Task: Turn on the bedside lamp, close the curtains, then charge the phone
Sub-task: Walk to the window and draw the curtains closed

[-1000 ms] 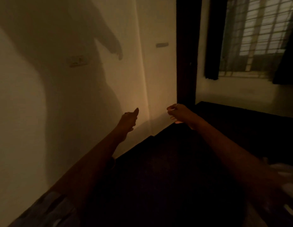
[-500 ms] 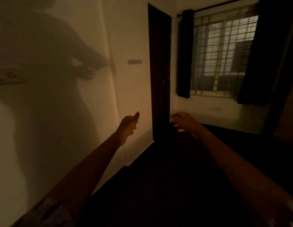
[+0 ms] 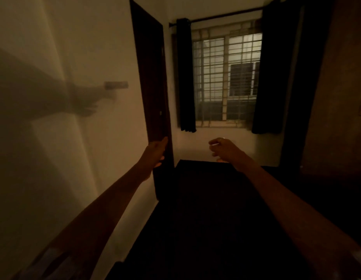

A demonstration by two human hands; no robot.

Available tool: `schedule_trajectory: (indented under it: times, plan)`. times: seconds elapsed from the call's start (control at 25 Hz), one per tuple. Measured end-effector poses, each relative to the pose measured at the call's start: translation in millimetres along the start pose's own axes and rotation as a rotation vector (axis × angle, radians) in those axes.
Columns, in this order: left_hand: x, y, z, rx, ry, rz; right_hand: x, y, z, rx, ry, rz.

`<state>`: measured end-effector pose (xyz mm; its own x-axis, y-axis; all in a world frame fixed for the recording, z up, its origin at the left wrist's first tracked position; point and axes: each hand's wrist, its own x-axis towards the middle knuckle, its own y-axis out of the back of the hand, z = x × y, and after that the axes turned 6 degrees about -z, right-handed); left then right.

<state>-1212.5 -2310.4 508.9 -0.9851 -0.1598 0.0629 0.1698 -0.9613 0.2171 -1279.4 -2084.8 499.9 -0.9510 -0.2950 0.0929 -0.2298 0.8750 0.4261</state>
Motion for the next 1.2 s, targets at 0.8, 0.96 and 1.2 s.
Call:
schedule_trajectory:
  times: [0.8, 0.96, 1.2]
  plan:
    - [557.3, -113.7, -0.5, -0.072, 0.011, -0.128, 485.1, 142.7, 100.1, 0.057, -0.186, 0.192]
    - [657.7, -145.9, -5.4, -0.08, 0.019, -0.169, 580.5, 166.1, 139.0, 0.026, -0.171, 0.148]
    - [821.3, -185.8, -4.1, -0.073, -0.067, -0.205, 736.6, 208.9, 172.3, -0.032, -0.054, 0.233]
